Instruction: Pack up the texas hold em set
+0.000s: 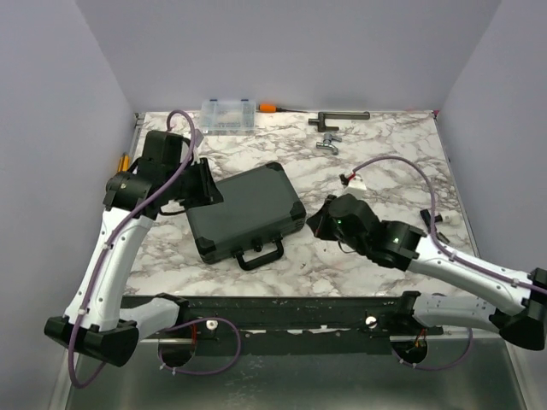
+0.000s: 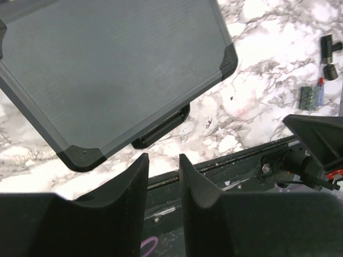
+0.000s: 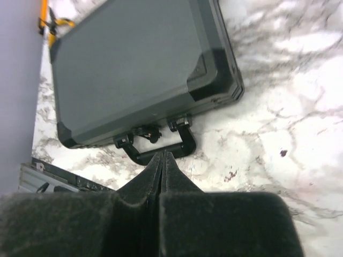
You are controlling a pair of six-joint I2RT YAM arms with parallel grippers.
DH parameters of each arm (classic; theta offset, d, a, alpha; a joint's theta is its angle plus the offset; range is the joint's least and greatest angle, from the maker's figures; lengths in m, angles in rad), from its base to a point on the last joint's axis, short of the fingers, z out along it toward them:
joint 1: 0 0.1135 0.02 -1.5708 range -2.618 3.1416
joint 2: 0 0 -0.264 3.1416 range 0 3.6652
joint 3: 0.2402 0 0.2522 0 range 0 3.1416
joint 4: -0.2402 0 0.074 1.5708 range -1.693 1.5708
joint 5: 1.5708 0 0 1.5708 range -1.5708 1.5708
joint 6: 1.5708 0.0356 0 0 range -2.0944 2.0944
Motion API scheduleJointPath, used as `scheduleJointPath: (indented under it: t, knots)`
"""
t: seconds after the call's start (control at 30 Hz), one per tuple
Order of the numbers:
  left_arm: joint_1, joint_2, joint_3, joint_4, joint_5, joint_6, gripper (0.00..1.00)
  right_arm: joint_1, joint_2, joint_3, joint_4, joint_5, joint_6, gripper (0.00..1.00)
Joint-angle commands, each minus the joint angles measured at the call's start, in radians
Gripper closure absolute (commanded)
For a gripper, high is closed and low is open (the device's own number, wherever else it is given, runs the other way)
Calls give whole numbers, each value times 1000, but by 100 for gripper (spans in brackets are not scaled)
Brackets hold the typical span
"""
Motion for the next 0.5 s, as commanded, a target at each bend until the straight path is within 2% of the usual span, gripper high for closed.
scheduleJointPath:
  t: [0.0, 0.03, 0.07, 0.13, 0.17, 0.27, 0.33, 0.47]
  knots:
    - [-4, -90, 38, 41, -18, 15, 69, -2, -101, 70, -70, 108, -185, 98]
    - [-2, -108, 41, 47, -29, 18, 68, -2, -117, 84, -79, 120, -207, 94]
    - [-4, -131, 39, 57, -38, 19, 65, -2, -133, 105, -93, 129, -228, 85]
    - [-3, -179, 30, 85, -47, 28, 60, -2, -154, 147, -139, 163, -242, 59]
    - [-4, -199, 25, 100, -47, 32, 58, -2, -165, 164, -159, 178, -249, 50]
    - [-3, -269, 22, 132, -66, 44, 55, -2, -199, 202, -197, 194, -279, 29]
    - [-3, -315, 17, 157, -113, 52, 48, -2, -224, 218, -213, 207, -287, 20]
    - [-3, -367, 17, 167, -184, 86, 28, -2, -252, 260, -225, 215, -312, 12]
